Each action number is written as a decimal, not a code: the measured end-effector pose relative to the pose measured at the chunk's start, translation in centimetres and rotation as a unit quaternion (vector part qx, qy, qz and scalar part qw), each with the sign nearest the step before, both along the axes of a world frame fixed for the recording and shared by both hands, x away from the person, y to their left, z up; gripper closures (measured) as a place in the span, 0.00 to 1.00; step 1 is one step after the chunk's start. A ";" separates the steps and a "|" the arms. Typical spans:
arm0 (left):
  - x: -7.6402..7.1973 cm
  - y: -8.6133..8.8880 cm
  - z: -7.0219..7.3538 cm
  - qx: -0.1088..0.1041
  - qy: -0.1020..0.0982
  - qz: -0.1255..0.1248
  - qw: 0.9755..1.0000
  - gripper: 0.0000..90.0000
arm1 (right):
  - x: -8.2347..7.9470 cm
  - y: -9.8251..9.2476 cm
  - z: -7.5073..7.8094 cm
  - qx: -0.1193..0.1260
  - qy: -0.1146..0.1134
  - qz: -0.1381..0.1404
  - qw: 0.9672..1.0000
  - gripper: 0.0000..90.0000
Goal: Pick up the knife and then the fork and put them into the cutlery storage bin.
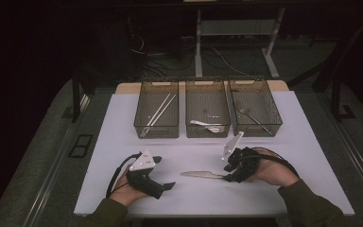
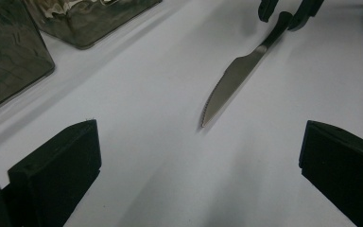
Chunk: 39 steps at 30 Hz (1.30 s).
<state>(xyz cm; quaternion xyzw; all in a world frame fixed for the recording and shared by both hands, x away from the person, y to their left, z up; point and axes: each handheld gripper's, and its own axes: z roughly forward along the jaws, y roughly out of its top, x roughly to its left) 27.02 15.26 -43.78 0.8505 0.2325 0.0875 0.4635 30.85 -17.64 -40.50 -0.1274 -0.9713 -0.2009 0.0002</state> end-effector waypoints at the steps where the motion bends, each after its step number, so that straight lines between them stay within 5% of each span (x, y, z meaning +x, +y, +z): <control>1: 0.0 0.0 0.0 -0.001 0.000 0.000 1.000 0.00 | 0.0 0.3 0.0 -0.005 -0.001 0.003 1.000 0.73; 10: 0.0 0.0 0.0 0.000 0.000 -0.001 1.000 0.00 | 0.3 2.3 -0.8 -0.071 -0.007 0.046 0.996 0.81; 25: -0.1 -0.2 -0.1 0.003 0.002 -0.001 1.000 0.00 | 0.8 4.1 -1.4 -0.130 0.003 0.059 0.990 0.85; 32: -0.1 -0.1 -0.1 0.001 0.002 0.001 1.000 0.00 | 0.8 4.5 -1.3 -0.140 0.001 0.055 0.989 0.89; 39: 0.0 0.0 -0.1 0.000 0.001 0.002 1.000 0.00 | 1.0 3.5 -1.3 -0.110 0.014 0.041 0.993 0.89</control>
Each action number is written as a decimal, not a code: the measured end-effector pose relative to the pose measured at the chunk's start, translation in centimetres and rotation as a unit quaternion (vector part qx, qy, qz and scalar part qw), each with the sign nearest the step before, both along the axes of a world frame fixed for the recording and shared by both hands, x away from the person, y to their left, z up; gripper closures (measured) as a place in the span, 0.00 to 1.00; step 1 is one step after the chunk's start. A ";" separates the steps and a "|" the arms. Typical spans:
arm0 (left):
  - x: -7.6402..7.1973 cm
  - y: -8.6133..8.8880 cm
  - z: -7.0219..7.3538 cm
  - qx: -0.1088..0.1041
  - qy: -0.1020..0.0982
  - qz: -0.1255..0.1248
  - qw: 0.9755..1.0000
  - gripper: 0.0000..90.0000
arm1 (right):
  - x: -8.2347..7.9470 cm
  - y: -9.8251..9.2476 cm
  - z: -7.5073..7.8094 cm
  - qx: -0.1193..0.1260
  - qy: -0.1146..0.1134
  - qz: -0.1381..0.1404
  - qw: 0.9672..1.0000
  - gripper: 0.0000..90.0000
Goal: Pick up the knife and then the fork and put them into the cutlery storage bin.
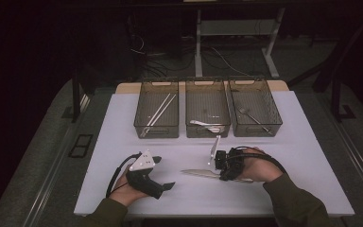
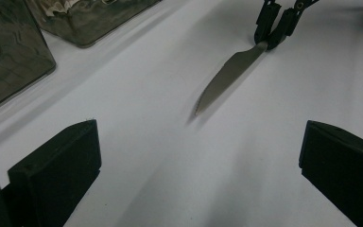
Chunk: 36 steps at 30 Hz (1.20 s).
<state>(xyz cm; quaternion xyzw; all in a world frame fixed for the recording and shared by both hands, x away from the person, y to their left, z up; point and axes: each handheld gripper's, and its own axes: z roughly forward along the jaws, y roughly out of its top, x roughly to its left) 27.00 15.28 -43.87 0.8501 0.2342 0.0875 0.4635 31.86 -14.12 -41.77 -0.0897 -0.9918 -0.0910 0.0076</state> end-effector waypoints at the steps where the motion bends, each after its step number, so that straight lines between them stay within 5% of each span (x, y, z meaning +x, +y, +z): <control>1: 0.0 0.0 0.0 0.001 -0.001 -0.001 1.000 0.00 | 0.1 -0.2 0.0 0.004 0.002 -0.003 1.000 0.89; 7: 0.0 0.0 0.1 0.002 -0.002 -0.001 1.000 0.00 | 0.5 -1.7 0.6 0.049 -0.003 -0.052 0.997 0.89; 16: -0.1 0.0 0.1 0.001 -0.003 -0.001 1.000 0.00 | 1.3 -4.6 1.6 0.129 -0.019 -0.113 0.985 0.89; 26: -0.1 0.0 0.2 0.002 -0.005 -0.002 1.000 0.00 | 1.8 -7.3 3.0 0.207 -0.011 -0.161 0.965 0.89; 36: -0.1 0.0 0.2 0.002 -0.005 -0.002 1.000 0.00 | 2.6 -9.6 3.7 0.280 -0.005 -0.205 0.938 0.89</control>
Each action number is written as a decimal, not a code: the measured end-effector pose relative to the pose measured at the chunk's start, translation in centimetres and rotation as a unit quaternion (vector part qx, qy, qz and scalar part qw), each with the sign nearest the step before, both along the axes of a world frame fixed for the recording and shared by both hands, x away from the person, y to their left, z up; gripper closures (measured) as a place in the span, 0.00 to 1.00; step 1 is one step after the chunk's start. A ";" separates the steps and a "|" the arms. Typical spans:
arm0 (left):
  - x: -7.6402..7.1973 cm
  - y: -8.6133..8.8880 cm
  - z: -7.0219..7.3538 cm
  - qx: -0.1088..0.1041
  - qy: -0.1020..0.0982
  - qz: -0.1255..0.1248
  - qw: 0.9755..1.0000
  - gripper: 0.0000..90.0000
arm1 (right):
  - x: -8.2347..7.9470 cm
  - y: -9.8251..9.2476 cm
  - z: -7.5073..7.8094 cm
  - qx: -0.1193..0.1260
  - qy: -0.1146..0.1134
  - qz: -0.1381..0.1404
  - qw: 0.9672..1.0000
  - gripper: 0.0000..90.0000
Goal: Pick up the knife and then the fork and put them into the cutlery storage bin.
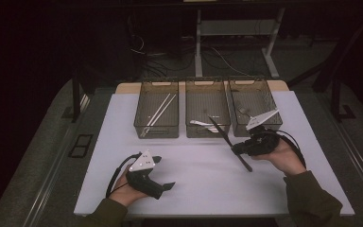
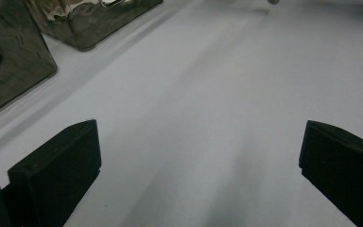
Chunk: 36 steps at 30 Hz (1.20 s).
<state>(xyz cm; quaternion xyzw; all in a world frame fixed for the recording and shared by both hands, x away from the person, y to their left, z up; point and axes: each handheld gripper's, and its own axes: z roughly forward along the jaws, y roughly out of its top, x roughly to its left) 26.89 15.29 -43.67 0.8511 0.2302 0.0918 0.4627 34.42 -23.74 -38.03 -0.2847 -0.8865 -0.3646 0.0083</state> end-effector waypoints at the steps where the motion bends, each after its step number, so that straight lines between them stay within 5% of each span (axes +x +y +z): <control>1: 0.0 0.0 0.0 0.000 0.000 0.000 1.000 0.00 | 0.1 -0.2 0.1 0.003 -0.002 -0.005 1.000 0.89; 12: 0.0 0.0 -0.1 -0.006 0.004 0.005 1.000 0.00 | 0.3 -2.4 1.5 0.048 -0.022 -0.050 0.997 0.89; 26: 0.2 0.1 -0.1 -0.003 0.003 0.005 1.000 0.00 | 1.5 -5.2 5.0 0.086 -0.079 -0.119 0.986 0.89; 31: 0.1 0.0 -0.1 -0.005 0.004 0.005 1.000 0.00 | 3.1 -5.9 6.5 0.072 -0.096 -0.142 0.983 0.89; 36: 0.1 0.0 -0.1 -0.009 0.006 0.006 1.000 0.00 | 5.0 -6.7 7.4 0.057 -0.123 -0.174 0.975 0.89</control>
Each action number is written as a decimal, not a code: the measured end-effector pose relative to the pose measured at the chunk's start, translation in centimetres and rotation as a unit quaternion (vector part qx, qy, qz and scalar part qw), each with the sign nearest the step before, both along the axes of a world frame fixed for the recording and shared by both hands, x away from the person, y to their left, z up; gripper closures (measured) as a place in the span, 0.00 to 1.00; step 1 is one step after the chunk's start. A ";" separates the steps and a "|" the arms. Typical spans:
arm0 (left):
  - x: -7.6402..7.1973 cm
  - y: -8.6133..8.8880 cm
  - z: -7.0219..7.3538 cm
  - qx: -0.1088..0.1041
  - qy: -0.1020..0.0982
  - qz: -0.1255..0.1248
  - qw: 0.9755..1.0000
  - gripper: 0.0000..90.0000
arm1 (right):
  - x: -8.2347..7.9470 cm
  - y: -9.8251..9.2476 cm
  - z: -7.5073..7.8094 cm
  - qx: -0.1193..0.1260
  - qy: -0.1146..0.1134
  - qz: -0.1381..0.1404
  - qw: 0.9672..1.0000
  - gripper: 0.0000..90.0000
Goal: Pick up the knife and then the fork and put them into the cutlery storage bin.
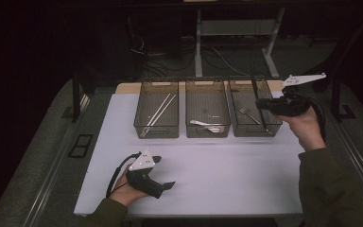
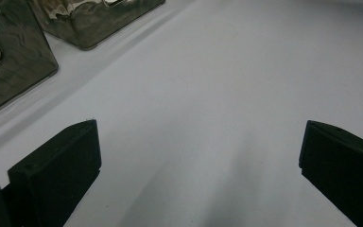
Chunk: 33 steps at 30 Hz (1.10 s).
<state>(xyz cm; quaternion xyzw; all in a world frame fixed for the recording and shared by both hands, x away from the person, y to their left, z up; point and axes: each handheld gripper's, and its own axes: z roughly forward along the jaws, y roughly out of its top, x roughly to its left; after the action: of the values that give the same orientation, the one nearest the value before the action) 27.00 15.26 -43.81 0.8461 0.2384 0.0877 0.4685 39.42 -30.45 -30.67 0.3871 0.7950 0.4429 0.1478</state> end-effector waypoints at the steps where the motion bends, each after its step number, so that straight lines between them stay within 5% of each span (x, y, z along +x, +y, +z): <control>1: 0.0 0.0 0.0 0.000 0.000 0.000 1.000 0.00 | 0.4 -0.2 0.1 0.000 0.000 -0.007 1.000 0.89; 10: 0.0 0.0 0.0 0.002 -0.001 -0.003 1.000 0.00 | 4.1 -1.6 -1.1 -0.022 -0.007 -0.063 0.998 0.89; 24: 0.0 0.0 0.0 0.004 0.000 -0.005 1.000 0.00 | 5.9 -2.1 -6.0 -0.082 0.058 -0.082 0.991 0.89; 33: 0.0 0.0 0.0 0.005 0.000 -0.006 1.000 0.00 | 6.4 -2.1 -7.5 -0.106 0.095 -0.084 0.986 0.89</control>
<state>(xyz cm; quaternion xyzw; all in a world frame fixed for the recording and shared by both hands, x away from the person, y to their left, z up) 27.00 15.24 -43.79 0.8499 0.2328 0.0855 0.4650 45.81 -32.53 -38.13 0.4755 0.8122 0.3035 0.1483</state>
